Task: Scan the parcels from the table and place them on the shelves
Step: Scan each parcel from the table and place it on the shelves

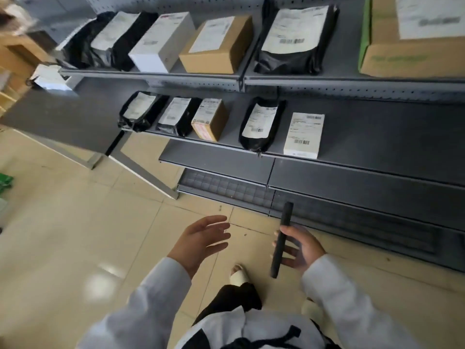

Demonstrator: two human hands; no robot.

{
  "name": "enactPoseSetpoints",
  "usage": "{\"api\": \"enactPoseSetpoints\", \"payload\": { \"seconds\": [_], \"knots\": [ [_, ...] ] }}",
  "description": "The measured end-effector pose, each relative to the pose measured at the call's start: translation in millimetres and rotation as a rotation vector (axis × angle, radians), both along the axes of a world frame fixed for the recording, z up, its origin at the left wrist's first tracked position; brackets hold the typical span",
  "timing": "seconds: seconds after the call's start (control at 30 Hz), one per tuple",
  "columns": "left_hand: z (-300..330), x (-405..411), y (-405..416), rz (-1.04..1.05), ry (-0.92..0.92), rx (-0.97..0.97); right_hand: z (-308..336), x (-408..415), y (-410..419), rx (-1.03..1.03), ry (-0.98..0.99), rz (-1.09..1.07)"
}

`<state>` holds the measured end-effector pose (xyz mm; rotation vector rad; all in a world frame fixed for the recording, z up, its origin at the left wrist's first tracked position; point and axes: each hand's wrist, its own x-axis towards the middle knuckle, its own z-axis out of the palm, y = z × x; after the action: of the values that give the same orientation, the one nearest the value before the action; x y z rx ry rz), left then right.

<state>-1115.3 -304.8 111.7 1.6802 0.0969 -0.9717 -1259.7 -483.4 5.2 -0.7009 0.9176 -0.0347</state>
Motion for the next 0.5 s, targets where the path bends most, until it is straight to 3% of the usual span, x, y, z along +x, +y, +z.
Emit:
{"api": "enactPoseSetpoints", "payload": {
  "seconds": [0.17, 0.33, 0.5],
  "knots": [
    [-16, 38, 42, 0.167, 0.089, -0.067, 14, 25, 39, -0.068, 0.05, 0.116],
    [-20, 86, 81, 0.2, 0.124, -0.145, 27, 79, 74, -0.125, 0.147, 0.144],
    [-20, 138, 145, 0.337, 0.119, -0.22, 50, 150, 110, -0.143, 0.124, 0.182]
  ]
}}
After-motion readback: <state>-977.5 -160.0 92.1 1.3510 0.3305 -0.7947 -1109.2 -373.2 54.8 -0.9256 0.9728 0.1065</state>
